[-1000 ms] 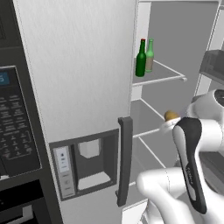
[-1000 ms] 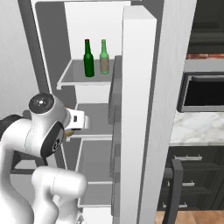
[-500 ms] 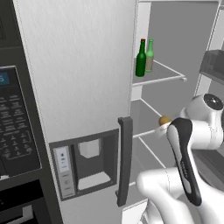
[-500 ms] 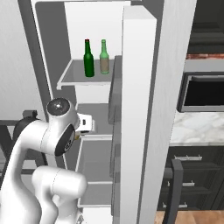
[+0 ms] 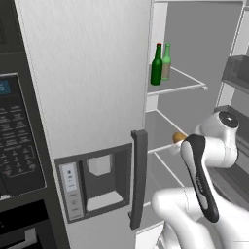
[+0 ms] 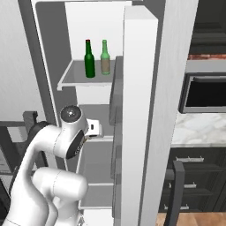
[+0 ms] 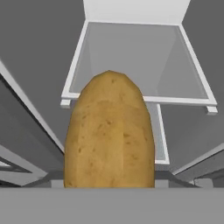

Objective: Place the beers on the top shelf of the fridge to keep them out of children's reach, and place the potato on lower shelves for easy access.

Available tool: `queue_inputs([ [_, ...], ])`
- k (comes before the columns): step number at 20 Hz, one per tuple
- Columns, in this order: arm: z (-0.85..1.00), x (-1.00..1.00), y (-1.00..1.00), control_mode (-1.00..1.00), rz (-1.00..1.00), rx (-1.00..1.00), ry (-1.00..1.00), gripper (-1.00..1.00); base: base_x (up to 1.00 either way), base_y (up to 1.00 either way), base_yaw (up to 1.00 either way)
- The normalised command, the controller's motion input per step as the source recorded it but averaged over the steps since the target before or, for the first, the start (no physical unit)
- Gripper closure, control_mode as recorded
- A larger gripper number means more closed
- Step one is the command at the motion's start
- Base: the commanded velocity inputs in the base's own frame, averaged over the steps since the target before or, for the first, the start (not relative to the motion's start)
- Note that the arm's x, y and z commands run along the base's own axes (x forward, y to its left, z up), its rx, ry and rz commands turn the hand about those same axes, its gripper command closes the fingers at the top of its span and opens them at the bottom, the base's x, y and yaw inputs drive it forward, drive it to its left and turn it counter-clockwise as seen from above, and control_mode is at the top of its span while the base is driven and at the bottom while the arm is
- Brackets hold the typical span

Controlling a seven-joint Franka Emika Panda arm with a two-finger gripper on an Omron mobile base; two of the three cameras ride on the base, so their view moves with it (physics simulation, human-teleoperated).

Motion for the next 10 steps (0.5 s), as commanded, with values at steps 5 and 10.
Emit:
queue_inputs([
  [5,-0.15,0.43,-0.06,-1.0,0.01,0.02,-0.02,1.0,0.0,0.0,0.0],
  [10,-0.11,0.49,-0.09,-1.0,0.0,0.01,0.0,1.0,0.0,0.0,0.0],
])
